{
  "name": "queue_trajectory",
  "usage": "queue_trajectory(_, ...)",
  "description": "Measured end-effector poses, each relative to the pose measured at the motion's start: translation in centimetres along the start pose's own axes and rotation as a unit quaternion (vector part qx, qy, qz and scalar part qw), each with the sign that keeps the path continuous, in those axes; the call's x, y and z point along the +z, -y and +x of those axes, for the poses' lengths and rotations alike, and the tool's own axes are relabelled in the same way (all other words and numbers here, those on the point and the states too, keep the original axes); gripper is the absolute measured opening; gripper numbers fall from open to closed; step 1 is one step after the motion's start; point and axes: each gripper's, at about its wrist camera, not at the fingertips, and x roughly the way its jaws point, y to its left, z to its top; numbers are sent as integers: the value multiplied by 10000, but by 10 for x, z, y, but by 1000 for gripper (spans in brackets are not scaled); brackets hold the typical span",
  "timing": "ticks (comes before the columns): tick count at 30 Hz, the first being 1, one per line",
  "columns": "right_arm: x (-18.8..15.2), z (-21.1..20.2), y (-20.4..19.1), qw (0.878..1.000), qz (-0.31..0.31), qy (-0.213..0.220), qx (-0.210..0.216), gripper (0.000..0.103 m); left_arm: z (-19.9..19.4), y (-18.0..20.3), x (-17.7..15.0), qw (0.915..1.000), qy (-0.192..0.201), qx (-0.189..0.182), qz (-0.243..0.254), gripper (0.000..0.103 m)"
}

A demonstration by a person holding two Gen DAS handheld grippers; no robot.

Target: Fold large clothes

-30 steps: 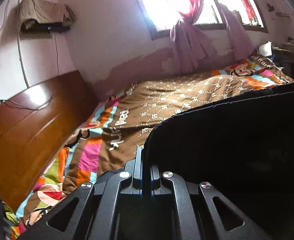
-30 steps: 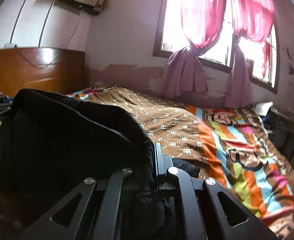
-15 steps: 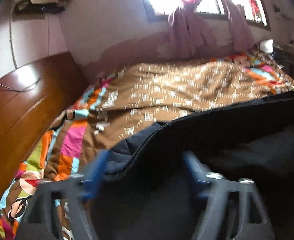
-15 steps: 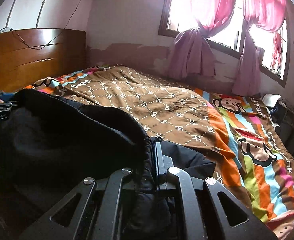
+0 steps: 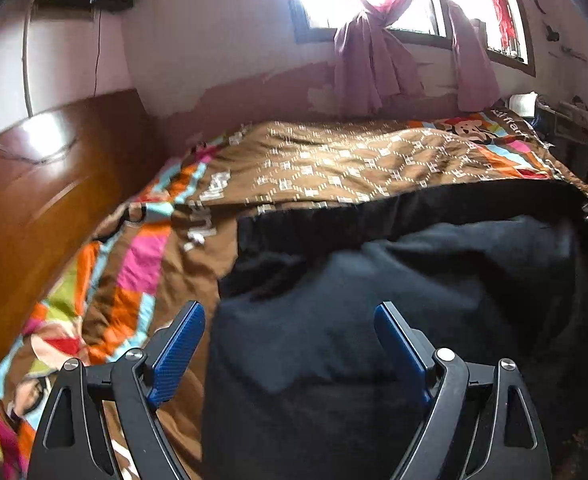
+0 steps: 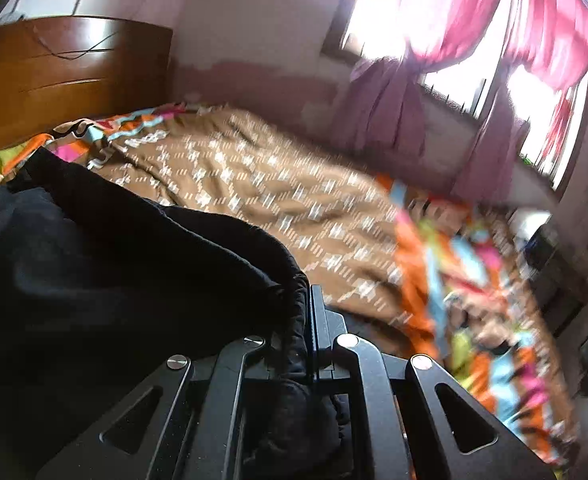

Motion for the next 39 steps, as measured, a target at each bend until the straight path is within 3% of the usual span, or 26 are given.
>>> queue_trajectory(3, -13, 4, 19, 9957, 707, -129, 583, 15, -3, 2, -16, 9999, -83, -81, 28, 85)
queue_trajectory(4, -16, -2, 23, 9941, 899, -116, 589, 29, -5, 2, -21, 9999, -96, -83, 54, 85)
queue_trajectory(5, -20, -11, 27, 9930, 1039, -29, 569, 50, -7, 2, -27, 9998, -130, -122, 80, 85)
queue_trajectory(7, -29, -37, 32, 9905, 1238, 257, 544, 76, -12, 0, -35, 9996, -140, -214, 93, 85)
queue_trajectory(12, -50, -92, 33, 9872, 1377, 732, 345, 79, -23, -6, -43, 9995, -40, -311, 71, 85)
queue_trajectory(15, -68, -112, 17, 9850, 1355, 767, 743, 83, -26, -8, -49, 9994, -22, -330, 106, 85)
queue_trajectory(19, -78, -96, -14, 9824, 1206, 374, 1374, 85, -23, -10, -52, 9986, -23, -502, 160, 85)
queue_trajectory(21, -77, -79, -28, 9798, 1200, 218, 1586, 85, -19, -8, -51, 9965, 19, -818, 158, 85)
queue_trajectory(24, -77, -51, -44, 9766, 1291, -147, 1713, 85, -3, -3, -45, 9858, -189, -1666, 71, 85)
queue_trajectory(26, -82, -33, -46, 9728, 1457, -343, 1769, 85, 8, 0, -41, 9811, -334, -1905, -1, 85)
queue_trajectory(31, -86, -14, -36, 9765, 1467, -378, 1531, 85, 34, 9, -28, 9823, -384, -1834, -87, 98)
queue_trajectory(34, -87, -3, -29, 9804, 1415, -438, 1299, 91, 43, 16, -19, 9841, -341, -1740, -131, 103)
queue_trajectory(39, -77, 25, -13, 9815, 1399, -552, 1184, 93, 64, 35, -4, 9886, -491, -1422, 71, 103)
